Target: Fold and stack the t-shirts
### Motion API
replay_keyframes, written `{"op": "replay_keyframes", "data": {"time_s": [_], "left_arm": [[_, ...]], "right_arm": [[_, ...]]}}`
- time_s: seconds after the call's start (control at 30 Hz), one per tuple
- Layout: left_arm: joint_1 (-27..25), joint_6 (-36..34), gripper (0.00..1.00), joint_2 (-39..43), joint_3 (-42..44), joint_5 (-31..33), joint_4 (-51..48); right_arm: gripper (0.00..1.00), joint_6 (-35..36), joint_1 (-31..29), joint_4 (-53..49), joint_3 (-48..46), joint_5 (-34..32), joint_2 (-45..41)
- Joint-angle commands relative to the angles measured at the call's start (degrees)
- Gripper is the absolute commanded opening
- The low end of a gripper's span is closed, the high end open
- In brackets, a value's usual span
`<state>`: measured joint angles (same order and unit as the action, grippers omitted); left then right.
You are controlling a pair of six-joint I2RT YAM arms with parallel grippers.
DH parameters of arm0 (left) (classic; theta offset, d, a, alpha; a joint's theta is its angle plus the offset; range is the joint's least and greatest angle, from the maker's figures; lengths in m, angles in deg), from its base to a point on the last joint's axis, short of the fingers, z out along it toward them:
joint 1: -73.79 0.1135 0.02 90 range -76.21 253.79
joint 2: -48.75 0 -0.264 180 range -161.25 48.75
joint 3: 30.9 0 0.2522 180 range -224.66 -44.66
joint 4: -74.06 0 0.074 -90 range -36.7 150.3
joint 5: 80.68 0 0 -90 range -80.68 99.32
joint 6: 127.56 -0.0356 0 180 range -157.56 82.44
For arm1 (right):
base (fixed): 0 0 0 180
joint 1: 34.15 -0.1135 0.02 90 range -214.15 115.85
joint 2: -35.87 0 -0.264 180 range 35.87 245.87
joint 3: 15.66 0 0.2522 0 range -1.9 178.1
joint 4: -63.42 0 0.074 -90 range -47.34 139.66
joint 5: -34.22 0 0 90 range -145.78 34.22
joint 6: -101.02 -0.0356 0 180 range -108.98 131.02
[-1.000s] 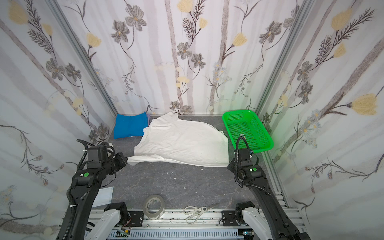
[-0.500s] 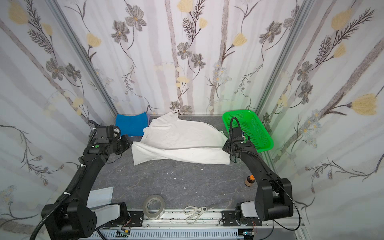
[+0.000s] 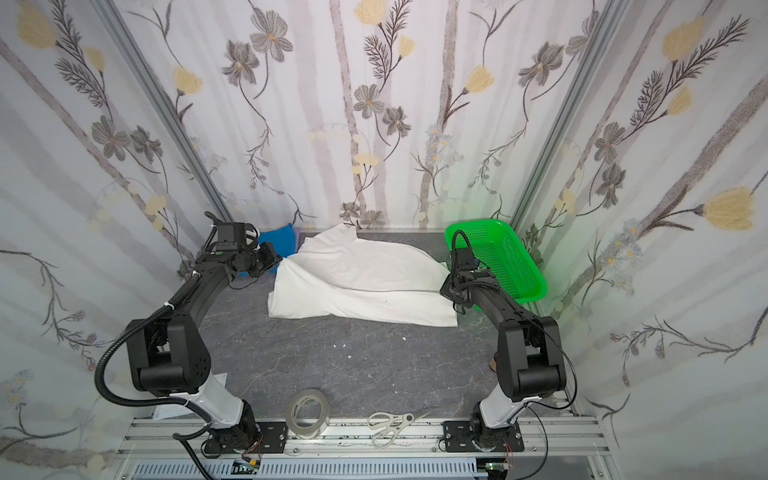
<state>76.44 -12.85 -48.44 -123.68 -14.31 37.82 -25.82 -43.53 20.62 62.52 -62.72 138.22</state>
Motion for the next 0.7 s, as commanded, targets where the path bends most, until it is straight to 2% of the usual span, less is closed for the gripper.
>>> {"op": "replay_keyframes", "data": {"time_s": [0.0,0.27,0.67], "left_arm": [[-0.3,-2.2,0.0,-4.5,-3.8,-1.6,2.7],[-0.3,-3.7,0.0,-14.2,-13.9,-3.0,0.8],[-0.3,-5.5,0.0,-21.7,-22.0,-5.4,-1.7]], "right_arm": [[0.0,-0.6,0.2,2.1,1.0,-0.3,1.3],[0.0,-1.7,0.7,2.6,2.4,-2.4,3.1],[0.0,-1.9,1.0,2.2,5.8,-1.4,7.1]]}}
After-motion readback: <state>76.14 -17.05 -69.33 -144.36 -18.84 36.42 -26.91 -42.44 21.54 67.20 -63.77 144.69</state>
